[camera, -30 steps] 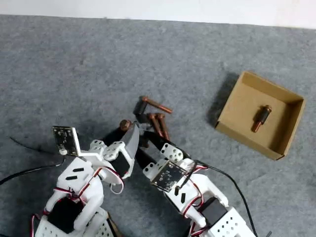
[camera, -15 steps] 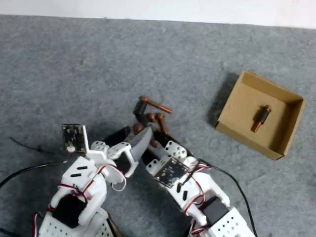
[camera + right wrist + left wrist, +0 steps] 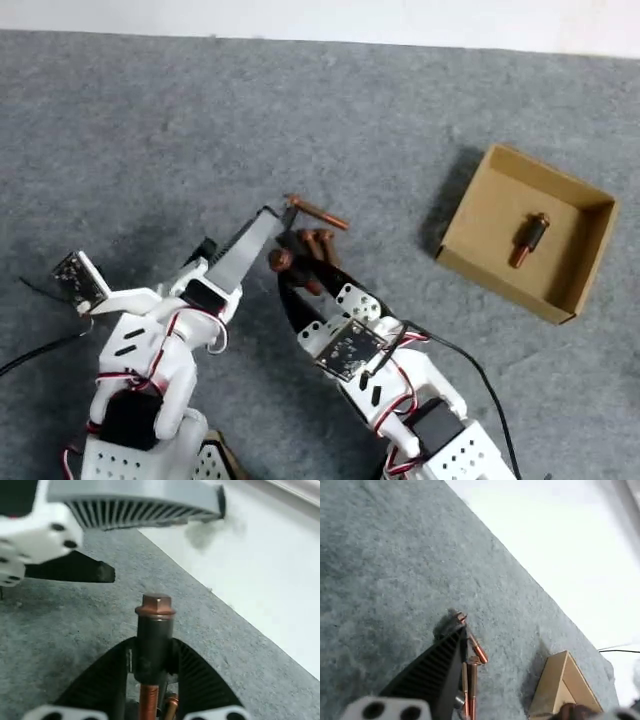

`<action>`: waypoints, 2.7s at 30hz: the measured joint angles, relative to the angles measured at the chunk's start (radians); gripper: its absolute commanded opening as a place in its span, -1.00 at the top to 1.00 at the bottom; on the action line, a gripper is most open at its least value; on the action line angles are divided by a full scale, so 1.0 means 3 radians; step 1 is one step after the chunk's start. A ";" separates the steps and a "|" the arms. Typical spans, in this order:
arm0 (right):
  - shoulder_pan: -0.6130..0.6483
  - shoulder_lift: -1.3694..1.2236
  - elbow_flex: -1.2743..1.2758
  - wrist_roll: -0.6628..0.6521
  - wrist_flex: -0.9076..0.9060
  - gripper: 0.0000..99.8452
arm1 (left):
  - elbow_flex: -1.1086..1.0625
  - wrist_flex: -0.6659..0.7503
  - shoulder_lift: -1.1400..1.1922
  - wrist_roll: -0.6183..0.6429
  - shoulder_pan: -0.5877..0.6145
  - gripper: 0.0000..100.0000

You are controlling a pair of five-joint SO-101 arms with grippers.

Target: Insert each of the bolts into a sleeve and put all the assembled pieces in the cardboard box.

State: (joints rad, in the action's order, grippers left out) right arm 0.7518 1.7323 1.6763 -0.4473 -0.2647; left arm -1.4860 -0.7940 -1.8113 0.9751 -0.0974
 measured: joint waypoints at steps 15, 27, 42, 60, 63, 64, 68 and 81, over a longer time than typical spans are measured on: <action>-0.1759 0.0000 0.0000 0.0460 0.0205 0.99 | -0.0629 0.1043 0.0000 -0.0563 0.0015 0.86; -0.2885 -0.1458 -0.1166 0.0752 0.0205 0.99 | -0.0634 0.1125 0.0005 -0.1043 0.0010 0.90; -0.3319 -0.6572 -0.4925 0.0823 -0.1069 0.99 | -0.0634 0.1125 0.0005 -0.1064 0.0010 0.89; -0.2961 -0.7099 -0.5759 0.1248 -0.1969 0.65 | -0.0634 0.1125 0.0005 -0.1064 0.0010 0.89; -0.2854 -0.7073 -0.5856 0.1248 -0.2256 0.65 | -0.0634 0.1125 0.0005 -0.1064 0.0010 0.89; -0.2803 -0.7022 -0.5871 0.1248 -0.2332 0.65 | -0.0634 0.1125 0.0005 -0.1064 0.0010 0.89; -0.2440 -0.6608 -0.5871 0.1248 -0.2547 0.65 | -0.0634 0.1125 0.0005 -0.1064 0.0010 0.89; -0.0793 -0.4976 -0.4557 0.1248 -0.2419 0.65 | -0.0634 0.1125 0.0005 -0.1059 0.0199 0.90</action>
State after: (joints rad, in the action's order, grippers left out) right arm 0.5140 0.2394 0.3092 -0.0729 -0.9904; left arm -1.6763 -0.4565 -1.8098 0.6575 -0.0376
